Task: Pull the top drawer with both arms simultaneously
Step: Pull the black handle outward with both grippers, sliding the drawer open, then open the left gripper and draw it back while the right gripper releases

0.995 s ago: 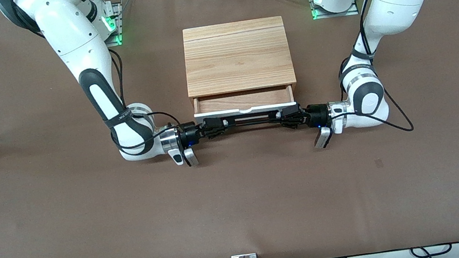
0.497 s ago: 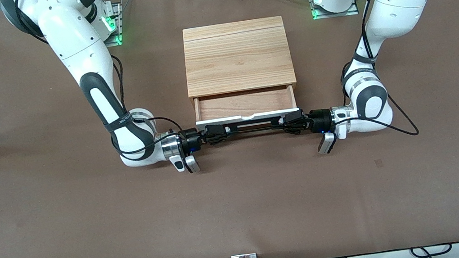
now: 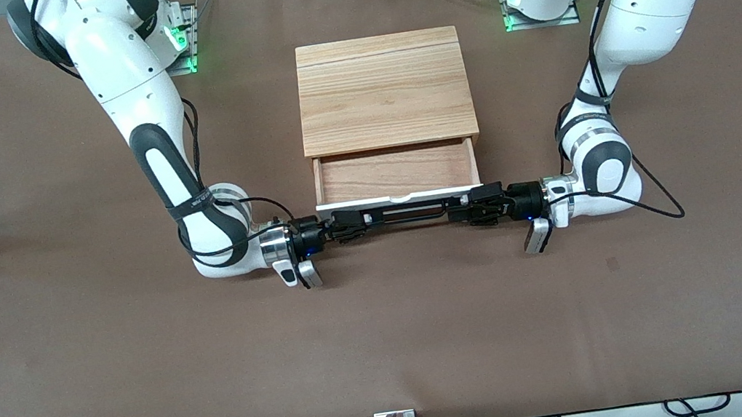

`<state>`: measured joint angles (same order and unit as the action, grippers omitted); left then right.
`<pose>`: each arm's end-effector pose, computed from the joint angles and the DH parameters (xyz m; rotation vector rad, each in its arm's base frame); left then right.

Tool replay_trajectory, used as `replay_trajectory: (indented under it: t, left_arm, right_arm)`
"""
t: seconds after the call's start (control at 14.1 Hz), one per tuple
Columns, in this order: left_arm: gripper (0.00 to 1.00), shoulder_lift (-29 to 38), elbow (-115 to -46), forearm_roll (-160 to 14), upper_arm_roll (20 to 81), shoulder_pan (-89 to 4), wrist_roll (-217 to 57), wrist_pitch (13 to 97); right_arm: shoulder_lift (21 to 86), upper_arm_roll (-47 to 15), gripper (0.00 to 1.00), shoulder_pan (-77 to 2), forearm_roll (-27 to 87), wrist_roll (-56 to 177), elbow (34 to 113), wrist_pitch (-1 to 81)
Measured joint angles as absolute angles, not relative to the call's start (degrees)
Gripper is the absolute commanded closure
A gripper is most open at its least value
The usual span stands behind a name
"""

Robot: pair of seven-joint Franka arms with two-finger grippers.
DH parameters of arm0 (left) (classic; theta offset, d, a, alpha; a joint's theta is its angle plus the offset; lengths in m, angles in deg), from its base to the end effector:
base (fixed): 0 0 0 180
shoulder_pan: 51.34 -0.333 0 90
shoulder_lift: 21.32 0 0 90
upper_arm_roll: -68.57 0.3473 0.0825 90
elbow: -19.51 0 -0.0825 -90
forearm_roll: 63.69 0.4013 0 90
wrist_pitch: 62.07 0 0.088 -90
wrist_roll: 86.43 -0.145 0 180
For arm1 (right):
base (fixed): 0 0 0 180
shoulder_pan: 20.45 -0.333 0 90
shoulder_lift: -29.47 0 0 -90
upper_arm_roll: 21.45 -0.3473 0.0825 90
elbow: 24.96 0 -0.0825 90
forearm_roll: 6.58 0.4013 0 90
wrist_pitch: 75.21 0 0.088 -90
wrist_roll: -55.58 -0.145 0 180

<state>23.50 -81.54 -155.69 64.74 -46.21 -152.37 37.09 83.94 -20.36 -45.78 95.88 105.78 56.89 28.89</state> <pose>0.6374 -0.2268 0.1538 1.6302 -0.1584 0.1200 0.6514 0.4248 0.1632 -1.6123 -0.1263 0.0420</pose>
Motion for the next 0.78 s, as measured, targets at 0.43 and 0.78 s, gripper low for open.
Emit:
replay_trajectory:
  t: [0.43,0.78]
  left_arm:
    - [0.0,23.57,-81.53,-155.69,64.73,-46.2,-152.75,37.08]
    - [0.0,23.26,-80.51,-155.36,65.22,-46.45,-153.19,37.06]
  right_arm:
    - [83.94,-20.02,0.0,-45.39,95.89,101.57,55.82,28.93]
    - [83.94,-20.02,0.0,-45.39,95.89,101.35,55.65,28.89]
